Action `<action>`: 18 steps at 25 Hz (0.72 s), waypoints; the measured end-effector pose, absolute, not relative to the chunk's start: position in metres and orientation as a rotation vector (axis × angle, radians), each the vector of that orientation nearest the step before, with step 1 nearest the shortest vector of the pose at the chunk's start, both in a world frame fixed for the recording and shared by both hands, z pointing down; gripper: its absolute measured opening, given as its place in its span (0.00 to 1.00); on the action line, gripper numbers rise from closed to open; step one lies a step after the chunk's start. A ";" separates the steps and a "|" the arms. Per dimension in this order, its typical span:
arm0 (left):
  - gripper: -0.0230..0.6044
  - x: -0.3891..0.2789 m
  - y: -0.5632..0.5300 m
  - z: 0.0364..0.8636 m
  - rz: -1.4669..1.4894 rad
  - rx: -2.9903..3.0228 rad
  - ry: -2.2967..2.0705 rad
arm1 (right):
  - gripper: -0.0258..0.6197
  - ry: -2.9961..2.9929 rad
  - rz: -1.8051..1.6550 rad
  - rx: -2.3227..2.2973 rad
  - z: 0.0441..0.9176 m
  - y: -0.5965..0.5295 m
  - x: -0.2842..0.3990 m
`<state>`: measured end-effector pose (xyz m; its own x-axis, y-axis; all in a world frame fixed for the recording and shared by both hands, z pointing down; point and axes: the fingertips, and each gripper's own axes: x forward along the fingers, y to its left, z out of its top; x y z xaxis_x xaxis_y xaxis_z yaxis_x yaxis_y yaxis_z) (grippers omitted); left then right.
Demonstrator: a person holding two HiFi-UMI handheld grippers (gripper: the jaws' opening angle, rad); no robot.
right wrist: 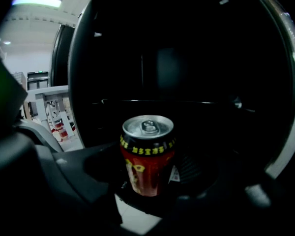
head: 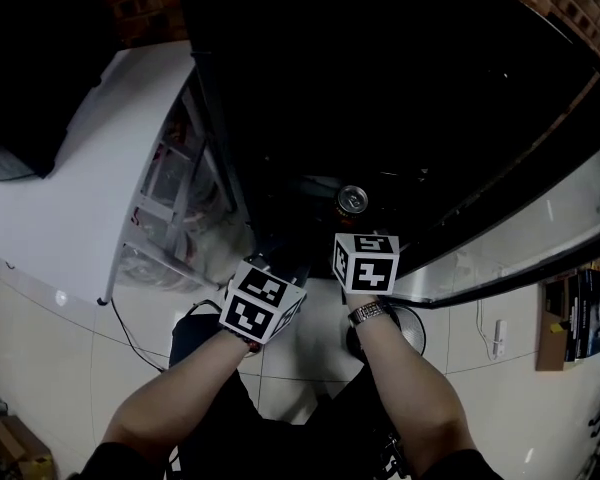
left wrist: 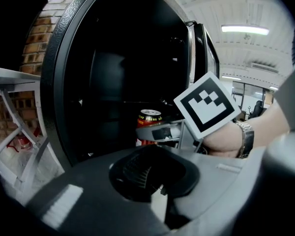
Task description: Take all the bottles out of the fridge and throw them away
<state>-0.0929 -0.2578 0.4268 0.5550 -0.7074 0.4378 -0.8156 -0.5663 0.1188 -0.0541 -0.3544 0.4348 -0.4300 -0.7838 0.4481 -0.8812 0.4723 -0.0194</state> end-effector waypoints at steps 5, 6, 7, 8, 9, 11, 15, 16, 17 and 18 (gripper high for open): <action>0.04 -0.076 -0.227 0.433 0.506 2.478 -1.251 | 0.54 -2.351 0.362 1.391 0.438 -0.316 -0.037; 0.04 -0.071 -0.220 0.435 0.511 2.481 -1.242 | 0.54 -2.348 0.367 1.396 0.439 -0.309 -0.032; 0.04 -0.065 -0.214 0.437 0.518 2.484 -1.230 | 0.54 -2.344 0.371 1.404 0.440 -0.301 -0.025; 0.04 -0.059 -0.208 0.439 0.524 2.489 -1.219 | 0.54 -2.340 0.375 1.411 0.440 -0.293 -0.018; 0.04 -0.053 -0.204 0.440 0.529 2.492 -1.208 | 0.54 -2.336 0.377 1.418 0.441 -0.286 -0.011; 0.04 -0.042 -0.195 0.443 0.538 2.498 -1.190 | 0.54 -2.327 0.379 1.429 0.442 -0.272 0.002; 0.04 -0.013 -0.175 0.451 0.558 2.514 -1.141 | 0.54 -2.293 0.403 1.465 0.452 -0.246 0.038; 0.04 -0.006 -0.170 0.454 0.564 2.519 -1.124 | 0.54 -2.280 0.413 1.479 0.456 -0.239 0.048; 0.04 0.001 -0.165 0.457 0.570 2.524 -1.107 | 0.54 -2.267 0.424 1.493 0.460 -0.233 0.058; 0.04 0.008 -0.161 0.460 0.575 2.527 -1.092 | 0.54 -2.253 0.436 1.506 0.464 -0.226 0.067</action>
<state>0.0076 -0.1607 0.4595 0.6252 -0.6132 0.4828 -0.7453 -0.6527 0.1360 0.0671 -0.2265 0.4642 -0.3436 -0.8044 0.4847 -0.9271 0.3727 -0.0388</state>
